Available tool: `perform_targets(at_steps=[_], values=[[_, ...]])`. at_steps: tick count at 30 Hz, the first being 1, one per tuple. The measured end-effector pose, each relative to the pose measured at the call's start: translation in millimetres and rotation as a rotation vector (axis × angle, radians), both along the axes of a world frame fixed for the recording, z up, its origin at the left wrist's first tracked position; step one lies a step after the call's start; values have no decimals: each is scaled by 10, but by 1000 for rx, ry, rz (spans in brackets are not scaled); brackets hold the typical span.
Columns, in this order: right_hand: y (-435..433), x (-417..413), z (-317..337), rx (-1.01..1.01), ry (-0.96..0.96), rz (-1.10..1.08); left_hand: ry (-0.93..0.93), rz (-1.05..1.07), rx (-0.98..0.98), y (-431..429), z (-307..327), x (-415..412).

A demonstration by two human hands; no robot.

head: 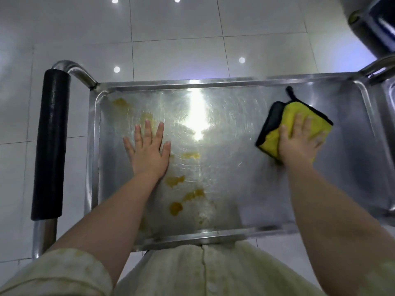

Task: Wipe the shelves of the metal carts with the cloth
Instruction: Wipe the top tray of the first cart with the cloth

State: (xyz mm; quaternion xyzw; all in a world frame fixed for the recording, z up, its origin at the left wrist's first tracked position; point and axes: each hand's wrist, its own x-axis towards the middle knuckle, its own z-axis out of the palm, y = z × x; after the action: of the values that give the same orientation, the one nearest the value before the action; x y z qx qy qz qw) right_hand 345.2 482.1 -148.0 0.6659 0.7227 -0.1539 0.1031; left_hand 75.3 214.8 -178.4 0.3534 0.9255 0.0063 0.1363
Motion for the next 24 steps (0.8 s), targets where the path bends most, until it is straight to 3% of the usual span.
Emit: perform_targets(at_steps=[3, 9, 13, 15, 20, 24], values=[[-231, -134, -24, 10, -4, -20, 15, 13, -9, -3, -8, 13], [-1726, -1406, -144, -3, 8, 673, -9, 13, 47, -29, -13, -59], [-1977, -1476, -109, -22, 64, 832, -8, -14, 59, -82, -2, -67], [-1662, -1229, -133, 29, 63, 789, -28, -25, 73, -78, 22, -56], [-918, -188, -103, 51, 32, 348, -32, -57, 40, -52, 49, -29], [-970, -130, -113, 32, 0, 166, -64, -89, 71, -125, 125, -42]])
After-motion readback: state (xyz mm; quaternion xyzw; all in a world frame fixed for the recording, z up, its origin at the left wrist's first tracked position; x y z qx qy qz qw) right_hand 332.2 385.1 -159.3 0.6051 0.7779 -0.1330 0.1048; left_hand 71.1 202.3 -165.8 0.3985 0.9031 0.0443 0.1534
